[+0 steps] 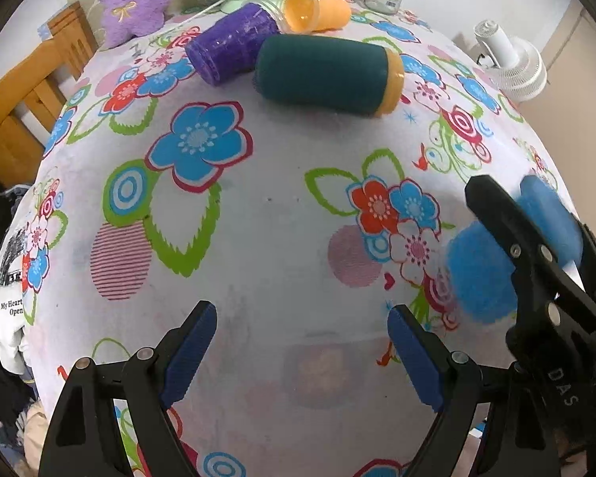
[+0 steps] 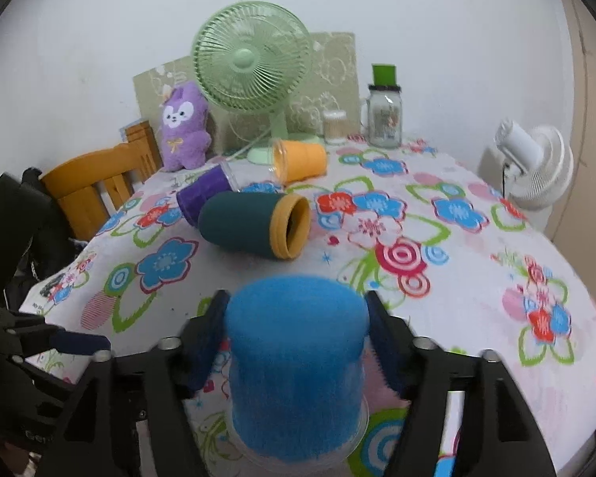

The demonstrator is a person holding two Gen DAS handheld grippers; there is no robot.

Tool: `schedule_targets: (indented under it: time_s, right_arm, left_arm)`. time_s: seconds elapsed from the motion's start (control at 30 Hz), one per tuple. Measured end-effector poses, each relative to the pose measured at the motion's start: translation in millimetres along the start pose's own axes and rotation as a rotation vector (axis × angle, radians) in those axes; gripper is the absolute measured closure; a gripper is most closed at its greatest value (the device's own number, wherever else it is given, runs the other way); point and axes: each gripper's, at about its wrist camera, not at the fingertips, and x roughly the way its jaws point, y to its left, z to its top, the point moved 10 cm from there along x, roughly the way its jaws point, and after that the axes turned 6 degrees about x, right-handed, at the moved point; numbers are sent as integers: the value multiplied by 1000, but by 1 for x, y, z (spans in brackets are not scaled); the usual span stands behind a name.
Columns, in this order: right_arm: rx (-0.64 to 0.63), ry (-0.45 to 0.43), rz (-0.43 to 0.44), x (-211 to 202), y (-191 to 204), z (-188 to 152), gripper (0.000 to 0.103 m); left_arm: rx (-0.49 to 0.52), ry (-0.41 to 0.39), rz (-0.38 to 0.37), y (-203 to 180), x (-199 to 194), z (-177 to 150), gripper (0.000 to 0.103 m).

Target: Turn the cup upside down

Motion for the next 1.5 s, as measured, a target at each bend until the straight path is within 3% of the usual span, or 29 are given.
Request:
schedule_targets:
  time_s: [0.1, 0.23, 0.57, 0.83, 1.5]
  right_arm:
    - [39, 17, -13, -3, -4, -4, 16]
    - [58, 28, -22, -12, -8, -4, 12]
    - [-55, 90, 4, -65, -19, 9, 0]
    - [-110, 97, -12, -86, -51, 10, 0]
    - [-120, 99, -35, -105, -95, -2, 0]
  left_arm:
    - [-2, -6, -13, -4, -2, -2, 13]
    - [6, -80, 5, -11, -16, -2, 13]
    - [-107, -172, 66, -24, -60, -15, 8]
    - [-196, -268, 92, -42, -73, -25, 0]
    - [-249, -373, 115, -74, -83, -34, 0]
